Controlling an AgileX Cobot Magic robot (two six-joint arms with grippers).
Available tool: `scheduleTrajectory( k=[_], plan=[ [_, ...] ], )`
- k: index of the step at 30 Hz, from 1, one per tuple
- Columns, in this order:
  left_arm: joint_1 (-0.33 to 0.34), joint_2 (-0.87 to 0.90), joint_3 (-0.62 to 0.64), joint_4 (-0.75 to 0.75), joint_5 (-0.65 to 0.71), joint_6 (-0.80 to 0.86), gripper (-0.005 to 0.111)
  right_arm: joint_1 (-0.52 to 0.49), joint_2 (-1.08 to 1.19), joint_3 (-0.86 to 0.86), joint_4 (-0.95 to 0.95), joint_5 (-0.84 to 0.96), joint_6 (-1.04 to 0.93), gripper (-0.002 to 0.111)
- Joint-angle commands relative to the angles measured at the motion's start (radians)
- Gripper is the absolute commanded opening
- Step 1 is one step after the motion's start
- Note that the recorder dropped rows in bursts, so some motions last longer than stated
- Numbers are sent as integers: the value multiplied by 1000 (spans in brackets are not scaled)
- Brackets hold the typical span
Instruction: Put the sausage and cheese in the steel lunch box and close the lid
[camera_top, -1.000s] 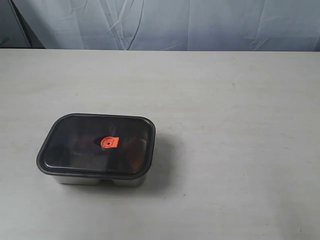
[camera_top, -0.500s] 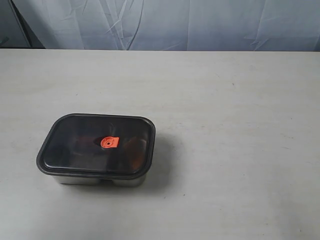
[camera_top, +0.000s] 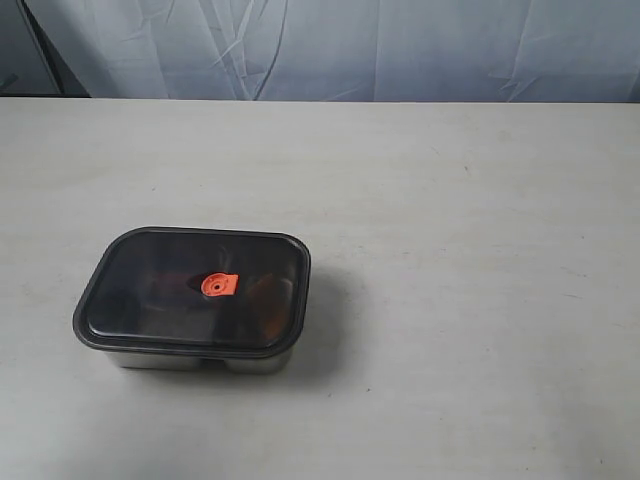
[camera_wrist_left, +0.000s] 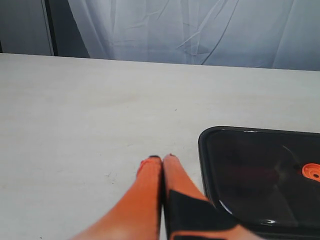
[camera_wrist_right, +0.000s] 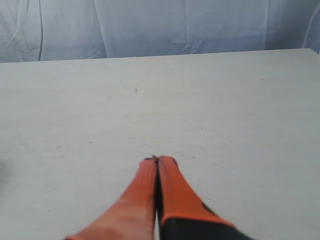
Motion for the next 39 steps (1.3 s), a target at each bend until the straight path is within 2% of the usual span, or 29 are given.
scheduleTrajectory(
  k=[1, 8, 13, 39],
  plan=[
    [1, -6, 5, -6, -11, 21, 0, -5, -6, 5, 3, -15, -7, -1],
    [1, -6, 5, -12, -22, 46, 0, -5, -6, 5, 3, -15, -7, -1],
    [1, -6, 5, -12, -116, 46, 0, -5, -6, 5, 3, -15, -7, -1],
    [1, -6, 5, 6, -115, 46, 0, -5, -6, 5, 3, -15, -7, -1]
  ],
)
